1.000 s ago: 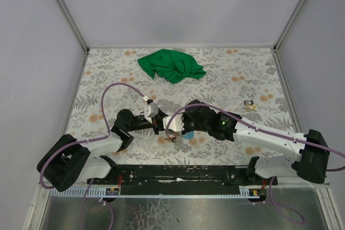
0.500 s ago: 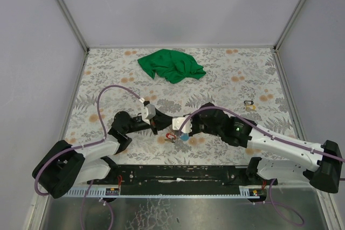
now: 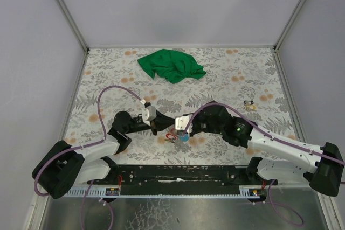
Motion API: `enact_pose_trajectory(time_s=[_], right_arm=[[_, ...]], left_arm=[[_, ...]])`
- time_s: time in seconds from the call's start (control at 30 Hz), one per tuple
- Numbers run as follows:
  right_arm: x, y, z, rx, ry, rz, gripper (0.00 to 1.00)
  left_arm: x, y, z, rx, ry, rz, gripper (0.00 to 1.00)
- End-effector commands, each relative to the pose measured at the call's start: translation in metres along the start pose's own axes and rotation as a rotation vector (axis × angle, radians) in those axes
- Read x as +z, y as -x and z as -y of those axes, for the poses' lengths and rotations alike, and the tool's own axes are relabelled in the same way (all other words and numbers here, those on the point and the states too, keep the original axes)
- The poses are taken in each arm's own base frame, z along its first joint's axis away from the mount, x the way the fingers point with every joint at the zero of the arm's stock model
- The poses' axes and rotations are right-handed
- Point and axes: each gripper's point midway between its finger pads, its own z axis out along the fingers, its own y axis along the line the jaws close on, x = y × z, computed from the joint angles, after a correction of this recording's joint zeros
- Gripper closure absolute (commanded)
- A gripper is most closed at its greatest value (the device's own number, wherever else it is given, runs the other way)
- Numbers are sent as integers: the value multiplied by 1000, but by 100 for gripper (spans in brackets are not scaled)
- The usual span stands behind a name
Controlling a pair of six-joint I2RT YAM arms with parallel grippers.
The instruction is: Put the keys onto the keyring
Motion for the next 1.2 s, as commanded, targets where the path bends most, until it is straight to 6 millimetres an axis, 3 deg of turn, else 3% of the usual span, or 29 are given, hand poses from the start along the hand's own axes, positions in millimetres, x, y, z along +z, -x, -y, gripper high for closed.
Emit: enact_pose_trajectory(time_s=[0.0,0.37,0.6,0.97,1.17], right_arm=[[6,20,7,9,-4,99,70],[12,10,-7,33,67,72,71],[19,5,-4,53,50,55,73],[26,-4,-16,140,83,76,93],[32,-19,-19,316,64,-17,100]], left_arm=[[1,12,5,63,-32,39,100],[0,14,6,72,-30,45,100],[0,15,13,76,-70,54,100],[-5,21,8,96,-10,101,100],[-9,23,4,120,28,121,100]])
